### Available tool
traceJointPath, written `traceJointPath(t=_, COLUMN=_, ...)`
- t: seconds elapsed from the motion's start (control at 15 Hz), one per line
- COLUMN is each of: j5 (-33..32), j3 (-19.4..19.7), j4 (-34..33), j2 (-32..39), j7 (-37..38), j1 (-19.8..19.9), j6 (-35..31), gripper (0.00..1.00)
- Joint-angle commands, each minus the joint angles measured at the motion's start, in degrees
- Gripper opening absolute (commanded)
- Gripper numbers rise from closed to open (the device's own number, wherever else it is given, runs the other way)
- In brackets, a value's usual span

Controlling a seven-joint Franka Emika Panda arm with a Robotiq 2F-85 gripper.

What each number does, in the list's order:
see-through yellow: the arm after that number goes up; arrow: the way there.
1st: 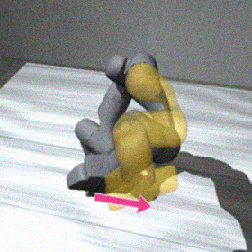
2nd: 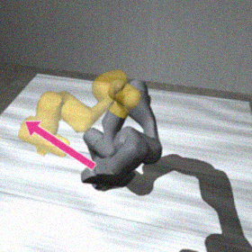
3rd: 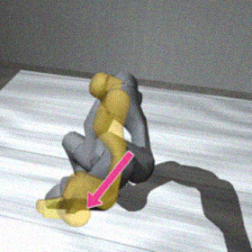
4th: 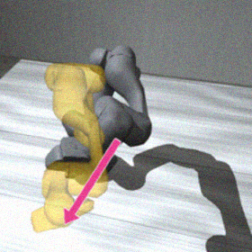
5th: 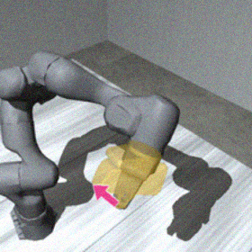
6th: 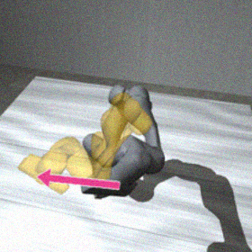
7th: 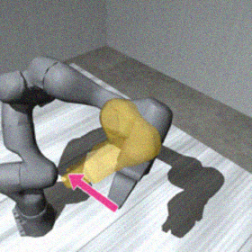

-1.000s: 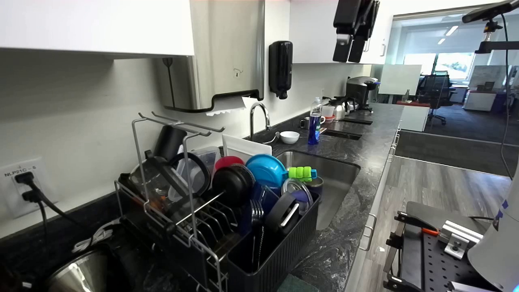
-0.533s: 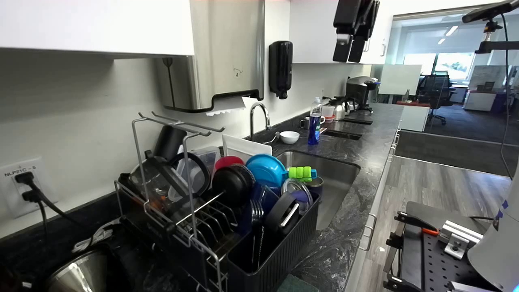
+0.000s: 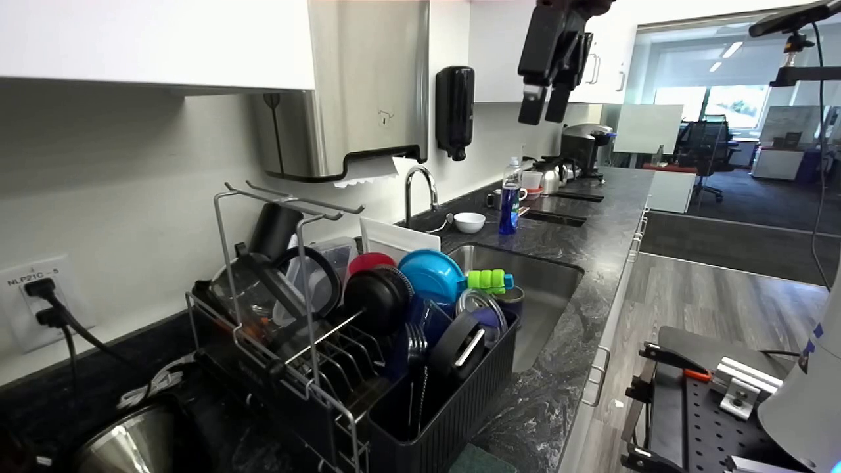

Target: Pick up the blue cup from the sink and hang it on the dish rack.

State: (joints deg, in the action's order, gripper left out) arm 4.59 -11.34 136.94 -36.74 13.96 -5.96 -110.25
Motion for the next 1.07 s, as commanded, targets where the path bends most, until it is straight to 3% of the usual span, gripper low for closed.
traceJointPath(t=0.0, j5=-0.8, j3=2.7, j4=1.7, j2=1.7, j7=-3.5, j1=0.9, j6=-4.7, gripper=1.00)
traceJointPath(t=0.6, j5=-5.8, j3=13.5, j4=1.6, j2=12.3, j7=-15.0, j1=7.0, j6=-10.5, gripper=1.00)
traceJointPath(t=1.0, j5=-9.9, j3=16.0, j4=0.1, j2=21.8, j7=-15.1, j1=10.3, j6=-16.4, gripper=1.00)
